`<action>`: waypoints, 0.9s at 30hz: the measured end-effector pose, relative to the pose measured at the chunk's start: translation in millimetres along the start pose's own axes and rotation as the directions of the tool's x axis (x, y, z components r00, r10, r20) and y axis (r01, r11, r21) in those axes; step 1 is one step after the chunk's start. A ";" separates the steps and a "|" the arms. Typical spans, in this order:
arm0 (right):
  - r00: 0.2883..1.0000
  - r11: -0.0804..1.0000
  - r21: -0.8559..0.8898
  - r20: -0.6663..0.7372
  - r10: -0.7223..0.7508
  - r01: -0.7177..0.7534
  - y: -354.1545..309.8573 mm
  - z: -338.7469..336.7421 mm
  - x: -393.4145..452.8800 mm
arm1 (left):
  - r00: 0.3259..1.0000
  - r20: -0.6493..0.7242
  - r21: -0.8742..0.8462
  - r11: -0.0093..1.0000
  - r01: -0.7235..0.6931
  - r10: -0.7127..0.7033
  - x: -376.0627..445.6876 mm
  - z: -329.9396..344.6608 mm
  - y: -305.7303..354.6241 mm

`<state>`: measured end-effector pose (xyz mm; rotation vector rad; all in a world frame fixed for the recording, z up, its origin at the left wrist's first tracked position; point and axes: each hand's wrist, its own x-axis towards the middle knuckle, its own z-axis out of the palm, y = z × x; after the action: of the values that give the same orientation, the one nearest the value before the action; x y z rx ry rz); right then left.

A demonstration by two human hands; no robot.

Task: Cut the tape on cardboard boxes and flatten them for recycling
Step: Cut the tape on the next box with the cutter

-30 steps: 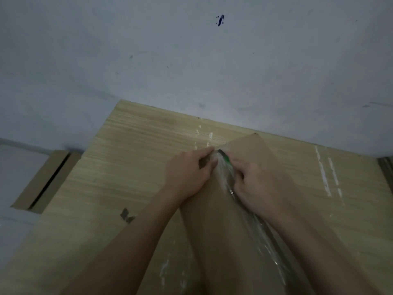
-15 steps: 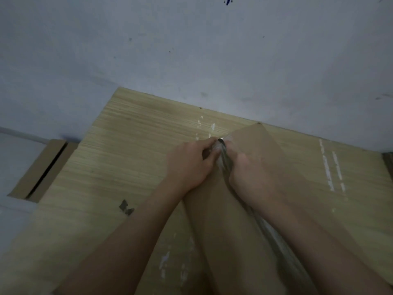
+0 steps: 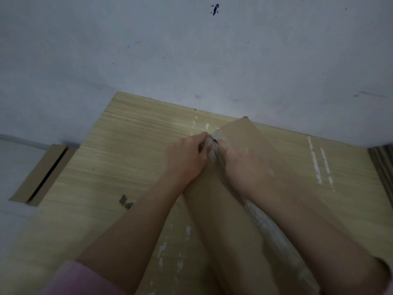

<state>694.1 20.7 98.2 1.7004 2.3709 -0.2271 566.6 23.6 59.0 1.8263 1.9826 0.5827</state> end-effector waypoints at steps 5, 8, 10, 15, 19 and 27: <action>1.000 0.999 -0.042 0.015 -0.006 0.007 0.6 4.9 -10.8 | 1.000 0.001 0.029 1.000 0.002 -0.002 -0.3 0.9 -0.2; 1.000 0.999 -0.043 0.016 -0.004 0.005 1.3 5.5 -13.9 | 1.000 -0.002 0.038 0.999 -0.010 0.010 0.2 1.3 -0.1; 1.000 1.000 -0.031 0.014 0.007 -0.006 1.6 5.4 -17.4 | 1.000 -0.004 0.041 0.999 -0.013 0.013 0.5 1.2 0.0; 1.000 0.998 -0.059 0.003 0.006 -0.006 3.2 7.9 -27.4 | 1.000 -0.012 0.031 0.999 -0.015 0.016 1.0 3.1 -1.2; 0.998 0.998 -0.044 0.052 0.037 -0.035 9.7 11.2 -39.0 | 1.000 -0.008 0.044 0.999 -0.027 0.027 1.2 3.6 -1.0; 0.991 0.994 -0.070 0.105 0.087 -0.080 20.8 19.1 -82.7 | 1.000 -0.011 0.038 0.999 -0.022 0.022 0.8 3.1 -0.8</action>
<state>741.1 -53.0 101.4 1.7076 2.2010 -0.2187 567.6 24.5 55.9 1.8737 1.9962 0.5666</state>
